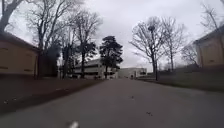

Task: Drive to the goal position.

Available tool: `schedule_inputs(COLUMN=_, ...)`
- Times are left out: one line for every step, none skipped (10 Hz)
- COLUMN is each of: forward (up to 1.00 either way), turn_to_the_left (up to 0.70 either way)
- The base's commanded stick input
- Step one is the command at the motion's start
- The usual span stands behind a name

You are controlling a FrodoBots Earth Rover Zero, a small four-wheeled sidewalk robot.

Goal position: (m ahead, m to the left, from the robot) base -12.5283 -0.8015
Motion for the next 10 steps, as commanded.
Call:
schedule_inputs(forward=1.00, turn_to_the_left=0.00)
schedule_inputs(forward=1.00, turn_to_the_left=0.00)
schedule_inputs(forward=1.00, turn_to_the_left=0.00)
schedule_inputs(forward=1.00, turn_to_the_left=0.00)
schedule_inputs(forward=1.00, turn_to_the_left=0.00)
schedule_inputs(forward=1.00, turn_to_the_left=0.00)
schedule_inputs(forward=1.00, turn_to_the_left=0.00)
schedule_inputs(forward=1.00, turn_to_the_left=0.00)
schedule_inputs(forward=1.00, turn_to_the_left=0.00)
schedule_inputs(forward=1.00, turn_to_the_left=0.00)
